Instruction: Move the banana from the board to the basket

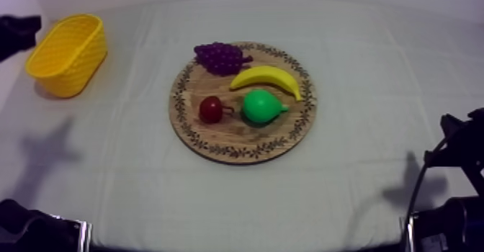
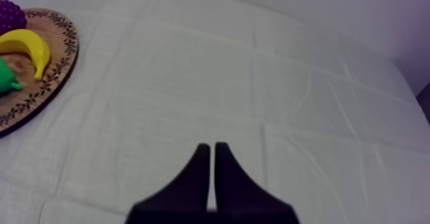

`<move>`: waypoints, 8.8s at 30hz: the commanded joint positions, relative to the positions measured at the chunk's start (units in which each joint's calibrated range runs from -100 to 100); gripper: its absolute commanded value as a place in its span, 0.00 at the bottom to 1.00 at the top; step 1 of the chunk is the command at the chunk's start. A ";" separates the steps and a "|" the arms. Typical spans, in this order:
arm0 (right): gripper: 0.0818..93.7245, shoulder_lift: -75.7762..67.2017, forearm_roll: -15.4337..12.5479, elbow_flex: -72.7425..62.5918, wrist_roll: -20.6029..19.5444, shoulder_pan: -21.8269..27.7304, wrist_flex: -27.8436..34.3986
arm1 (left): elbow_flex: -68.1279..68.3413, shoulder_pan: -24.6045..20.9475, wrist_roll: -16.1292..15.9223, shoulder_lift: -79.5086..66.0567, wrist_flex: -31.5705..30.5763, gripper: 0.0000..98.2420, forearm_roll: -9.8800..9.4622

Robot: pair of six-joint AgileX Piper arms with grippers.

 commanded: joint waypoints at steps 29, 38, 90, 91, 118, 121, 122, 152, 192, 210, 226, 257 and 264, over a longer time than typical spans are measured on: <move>0.01 -0.04 0.02 -0.03 0.01 -0.01 0.04 | -57.88 17.19 -9.20 56.05 22.75 0.00 1.21; 0.01 -0.04 0.02 -0.03 0.01 -0.01 0.04 | -63.26 19.66 -11.08 66.05 28.23 0.00 -0.49; 0.01 -0.04 0.02 -0.03 0.01 -0.01 0.04 | -78.71 23.67 -22.38 94.32 33.18 0.93 -2.67; 0.01 -0.04 0.02 -0.03 0.01 -0.01 0.04 | -79.03 23.65 -22.56 95.00 33.18 0.93 -2.68; 0.01 -0.04 0.02 -0.03 0.01 -0.01 0.04 | -89.71 23.40 -25.40 108.54 37.20 0.63 -2.42; 0.01 -0.04 0.02 -0.03 0.01 -0.01 0.04 | -89.85 23.31 -25.26 109.19 37.62 0.56 -2.53; 0.01 -0.04 0.02 -0.03 0.01 -0.01 0.04 | -89.87 23.27 -25.16 109.36 37.70 0.53 -2.56; 0.01 -0.04 0.02 -0.03 0.01 -0.01 0.04 | -73.97 18.61 -19.07 80.77 34.55 0.23 1.41; 0.01 -0.04 0.02 -0.03 0.01 -0.01 0.04 | -59.69 -15.78 -19.26 66.10 25.16 0.24 2.68; 0.01 -0.04 0.02 -0.03 0.01 -0.01 0.04 | -58.38 -18.23 -21.03 80.91 22.26 0.38 3.10; 0.01 -0.04 0.02 -0.03 0.01 -0.01 0.04 | -47.75 -17.59 -20.53 69.25 20.95 0.72 2.14; 0.01 -0.04 0.02 -0.03 0.01 -0.01 0.04 | -2.90 -15.11 -0.09 -14.38 8.23 0.12 -0.94; 0.01 -0.04 0.02 -0.03 0.01 -0.01 0.04 | 11.48 -14.89 1.51 -27.60 5.04 0.10 -1.33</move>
